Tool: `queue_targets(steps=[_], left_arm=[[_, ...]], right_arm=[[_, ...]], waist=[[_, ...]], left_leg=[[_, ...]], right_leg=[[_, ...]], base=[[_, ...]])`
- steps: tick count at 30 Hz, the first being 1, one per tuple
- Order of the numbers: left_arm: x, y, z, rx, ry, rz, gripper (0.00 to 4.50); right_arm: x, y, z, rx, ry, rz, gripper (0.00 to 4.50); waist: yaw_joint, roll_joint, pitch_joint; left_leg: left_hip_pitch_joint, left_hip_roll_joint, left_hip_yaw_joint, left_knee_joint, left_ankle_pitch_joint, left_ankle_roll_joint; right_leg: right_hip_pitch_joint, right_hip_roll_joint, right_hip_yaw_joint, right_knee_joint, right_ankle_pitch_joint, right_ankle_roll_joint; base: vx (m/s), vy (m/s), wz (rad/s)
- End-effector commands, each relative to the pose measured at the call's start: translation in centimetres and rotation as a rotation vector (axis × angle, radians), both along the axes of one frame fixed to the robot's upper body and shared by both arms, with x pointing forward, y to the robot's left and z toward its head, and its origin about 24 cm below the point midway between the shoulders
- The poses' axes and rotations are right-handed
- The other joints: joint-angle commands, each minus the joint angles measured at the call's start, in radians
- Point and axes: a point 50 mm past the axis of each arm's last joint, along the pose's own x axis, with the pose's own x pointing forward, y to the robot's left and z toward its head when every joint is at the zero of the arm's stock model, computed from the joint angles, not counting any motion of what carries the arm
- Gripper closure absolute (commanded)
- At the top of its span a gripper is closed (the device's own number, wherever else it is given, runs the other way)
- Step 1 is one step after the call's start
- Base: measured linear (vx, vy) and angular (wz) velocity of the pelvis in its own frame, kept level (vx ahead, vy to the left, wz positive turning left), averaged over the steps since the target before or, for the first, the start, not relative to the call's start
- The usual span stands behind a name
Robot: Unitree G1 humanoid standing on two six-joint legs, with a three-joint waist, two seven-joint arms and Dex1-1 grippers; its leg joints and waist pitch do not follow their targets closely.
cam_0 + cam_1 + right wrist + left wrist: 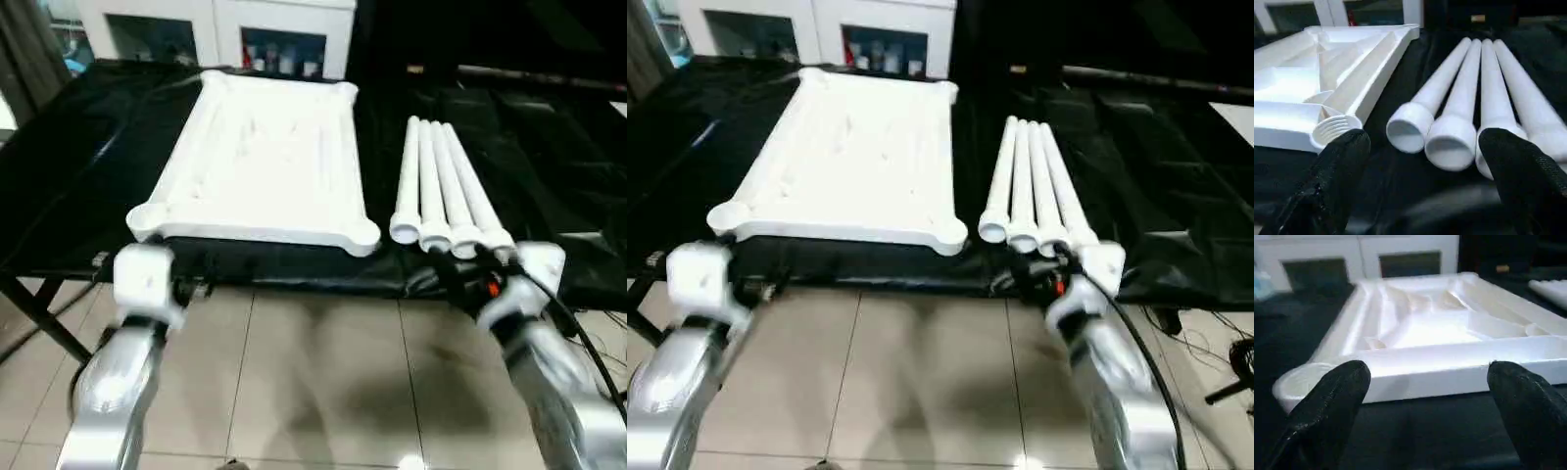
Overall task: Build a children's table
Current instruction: Move to table
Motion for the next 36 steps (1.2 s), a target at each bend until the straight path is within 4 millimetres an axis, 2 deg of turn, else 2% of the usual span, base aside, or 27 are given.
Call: queue_targets(steps=[1,5,6,7,8,9,10,11,12,13,14,16,18,19,20,21,22,23,25,28,29,30,31,33,34,35,36], left_arm=[[0.4,-1.1,0.5,0.006,-0.004,-0.022,0.07],[1.8,-0.9,1.1,-0.001,-0.011,0.002,0.07],[2.0,-0.6,1.0,0.007,0.001,0.012,0.07],[2.1,-0.5,1.0,0.011,0.009,0.017,0.07],[2.3,-0.3,1.4,0.031,0.005,0.012,0.07],[2.4,-0.2,1.6,0.046,0.001,0.007,0.07],[2.6,0.0,1.8,0.062,0.005,0.015,0.07],[2.6,0.0,1.8,0.062,0.005,0.015,0.07],[3.0,0.3,1.8,0.073,0.024,0.031,0.07],[3.0,0.3,1.8,0.074,0.026,0.032,0.07],[3.3,0.1,1.8,0.073,0.031,0.024,0.07],[3.3,-0.3,1.8,0.068,0.03,0.001,0.07],[3.3,-0.8,1.7,0.066,0.032,-0.025,0.07],[3.4,-1.0,1.7,0.069,0.032,-0.04,0.07],[3.4,-1.2,1.6,0.073,0.032,-0.053,0.07],[3.4,-1.5,1.5,0.071,0.038,-0.066,0.07],[3.3,-1.7,1.4,0.071,0.039,-0.077,0.07],[3.3,-2.0,1.2,0.053,0.051,-0.095,0.07],[3.2,-2.2,1.1,0.046,0.057,-0.099,0.07],[3.1,-2.6,0.7,0.045,0.067,-0.119,0.07],[3.1,-2.7,0.6,0.046,0.071,-0.125,0.07],[3.1,-2.8,0.6,0.047,0.072,-0.129,0.07],[3.1,-2.8,0.6,0.048,0.072,-0.131,0.07],[3.1,-2.9,0.5,0.042,0.075,-0.138,0.07],[3.1,-3.0,0.5,0.044,0.074,-0.142,0.07],[3.1,-3.0,0.5,0.046,0.075,-0.145,0.07],[3.1,-3.0,0.5,0.048,0.076,-0.147,0.07]], right_arm=[[0.4,-0.1,0.5,0.008,-0.003,-0.014,0.52],[1.3,0.9,0.6,-0.057,-0.015,0.012,0.52],[1.6,1.2,0.3,-0.048,-0.004,0.005,0.52],[1.7,1.4,0.2,-0.038,0.002,-0.001,0.52],[1.9,1.8,0.3,-0.048,-0.001,0.009,0.52],[2.0,2.2,0.3,-0.055,-0.006,0.02,0.52],[2.3,2.7,0.3,-0.05,-0.005,0.031,0.52],[2.3,2.7,0.3,-0.05,-0.005,0.031,0.52],[2.7,3.4,0.4,-0.048,-0.008,0.054,0.52],[2.8,3.5,0.4,-0.048,-0.009,0.056,0.52],[3.0,3.9,0.5,-0.037,-0.012,0.076,0.52],[3.1,4.1,0.7,-0.03,-0.017,0.085,0.52],[3.1,3.9,0.7,-0.035,-0.014,0.081,0.52],[3.1,3.8,0.6,-0.039,-0.005,0.074,0.52],[3.1,3.7,0.4,-0.044,0.003,0.067,0.52],[2.9,3.5,0.2,-0.069,0.007,0.061,0.52],[2.7,3.4,0.0,-0.081,0.012,0.052,0.52],[2.4,3.1,-0.2,-0.09,0.013,0.041,0.52],[2.2,3.1,-0.2,-0.088,0.012,0.037,0.52],[1.8,2.8,-0.4,-0.053,0.038,0.02,0.52],[1.7,2.8,-0.4,-0.047,0.042,0.018,0.52],[1.7,2.8,-0.4,-0.05,0.041,0.019,0.52],[1.7,2.7,-0.3,-0.052,0.04,0.019,0.52],[1.6,2.7,-0.2,-0.059,0.035,0.019,0.52],[1.6,2.7,-0.2,-0.061,0.032,0.017,0.52],[1.7,2.6,-0.2,-0.069,0.031,0.017,0.52],[1.7,2.6,-0.2,-0.079,0.029,0.017,0.52]], waist=[[-0.003,0.023,-0.054],[-0.007,0.023,-0.036],[0.007,-0.014,-0.024],[0.02,0.025,-0.043],[0.009,0.009,-0.032],[0.014,0.029,-0.042],[0.003,0.034,-0.047],[0.004,0.05,-0.054],[-0.019,0.064,-0.069],[-0.059,0.082,-0.074],[-0.047,0.059,-0.079],[-0.046,0.055,-0.078],[-0.033,0.017,-0.062],[-0.03,0.003,-0.048],[-0.022,-0.052,-0.057],[0.02,-0.062,-0.052],[0.031,-0.058,-0.048],[0.029,-0.047,-0.053],[0.032,-0.027,-0.046],[0.014,0.032,-0.044],[-0.039,0.086,-0.061],[-0.022,0.078,-0.057],[-0.022,0.071,-0.054],[-0.019,0.047,-0.042],[-0.022,0.031,-0.042],[-0.017,-0.012,-0.046],[0.016,-0.044,-0.045]], left_leg=[[0.027,0.104,-0.054,-0.079,-0.065,-0.016],[0.068,0.084,-0.041,-0.105,-0.447,-0.023],[-0.028,0.054,-0.065,-0.099,-0.384,0.063],[-0.019,0.055,-0.065,-0.085,-0.318,0.097],[-0.033,0.049,-0.076,-0.056,-0.242,0.143],[-0.042,0.051,-0.082,-0.043,-0.169,0.155],[-0.054,0.045,-0.093,-0.056,-0.12,0.171],[-0.033,0.041,-0.102,-0.069,-0.097,0.184],[0.046,0.035,-0.16,-0.086,0.003,0.281],[0.195,0.069,-0.29,-0.074,0.037,0.478],[0.231,0.161,-0.284,-0.042,0.134,0.431],[0.201,0.153,-0.271,-0.053,0.247,0.435],[0.135,0.094,-0.173,-0.091,0.204,0.374],[0.11,0.059,-0.135,-0.101,0.106,0.344],[0.092,-0.014,-0.082,-0.063,-0.125,0.255],[0.055,-0.077,-0.072,0.076,-0.208,0.166],[0.048,-0.064,-0.091,0.095,-0.177,0.125],[-0.001,-0.047,-0.117,0.117,-0.105,0.065],[-0.022,-0.024,-0.138,0.13,-0.055,0.007],[-0.002,0.033,-0.12,-0.019,0.041,0.012],[0.172,0.211,-0.188,-0.115,-0.31,-0.132],[0.174,0.228,-0.179,-0.129,-0.39,-0.178],[0.165,0.229,-0.164,-0.137,-0.424,-0.192],[0.181,0.199,-0.023,-0.172,-0.518,-0.176],[0.191,0.186,0.002,-0.17,-0.54,-0.16],[0.196,0.095,0.053,-0.103,-0.55,-0.123],[0.079,0.02,0.03,-0.015,-0.455,-0.033]], right_leg=[[0.034,-0.084,0.054,-0.049,0.129,-0.23],[0.057,-0.067,0.038,-0.112,-0.368,-0.222],[0.123,-0.101,0.012,-0.136,-0.466,-0.169],[0.143,-0.137,0.005,-0.152,-0.529,-0.148],[0.157,-0.162,-0.018,-0.188,-0.676,-0.101],[0.182,-0.17,-0.047,-0.201,-0.648,-0.084],[0.202,-0.129,-0.089,-0.193,-0.525,-0.074],[0.202,-0.101,-0.108,-0.182,-0.444,-0.076],[0.172,-0.015,-0.139,-0.124,-0.249,-0.072],[0.014,0.052,-0.126,0.017,-0.256,-0.04],[-0.059,0.008,-0.052,0.083,-0.227,-0.009],[-0.093,-0.001,-0.028,0.129,-0.153,0.059],[-0.098,-0.004,0.004,0.093,0.055,0.037],[-0.071,-0.005,0.012,0.04,0.098,0.004],[-0.001,-0.05,0.094,-0.053,0.019,-0.001],[0.071,-0.161,0.2,-0.146,-0.371,-0.092],[0.083,-0.172,0.212,-0.15,-0.474,-0.157],[0.132,-0.161,0.206,-0.123,-0.477,-0.248],[0.141,-0.158,0.192,-0.123,-0.357,-0.359],[0.109,-0.046,0.058,-0.123,-0.368,-0.322],[-0.052,0.025,0.012,0.066,-0.255,-0.109],[-0.056,0.009,-0.002,0.099,-0.195,-0.072],[-0.058,0.002,-0.011,0.112,-0.142,-0.047],[-0.066,-0.029,-0.051,0.08,0.006,-0.109],[-0.061,-0.036,-0.047,0.06,-0.01,-0.134],[-0.035,-0.036,0.007,-0.029,-0.141,-0.196],[0.07,-0.098,0.07,-0.089,-0.337,-0.176]], base=[[0.0,0.0,0.0],[0.0,0.0,0.0],[0.0,0.0,0.0],[0.056,0.01,0.35],[0.056,0.01,0.35],[0.099,0.027,0.43],[0.057,0.013,0.24],[0.118,0.022,0.54],[0.178,0.03,0.62],[0.273,0.019,0.93],[0.212,0.01,0.63],[0.125,-0.061,0.25],[0.112,-0.064,0.11],[0.145,-0.108,0.2],[0.145,-0.108,0.2],[0.148,-0.116,0.3],[0.138,-0.068,0.11],[0.138,-0.068,0.11],[0.089,-0.017,0.01],[0.115,0.086,0.01],[0.08,0.134,-0.11],[0.087,0.119,-0.37],[0.1,0.091,-0.45],[0.104,0.061,-0.46],[0.159,-0.049,-0.58],[0.159,-0.049,-0.58],[0.198,-0.084,-0.41]])
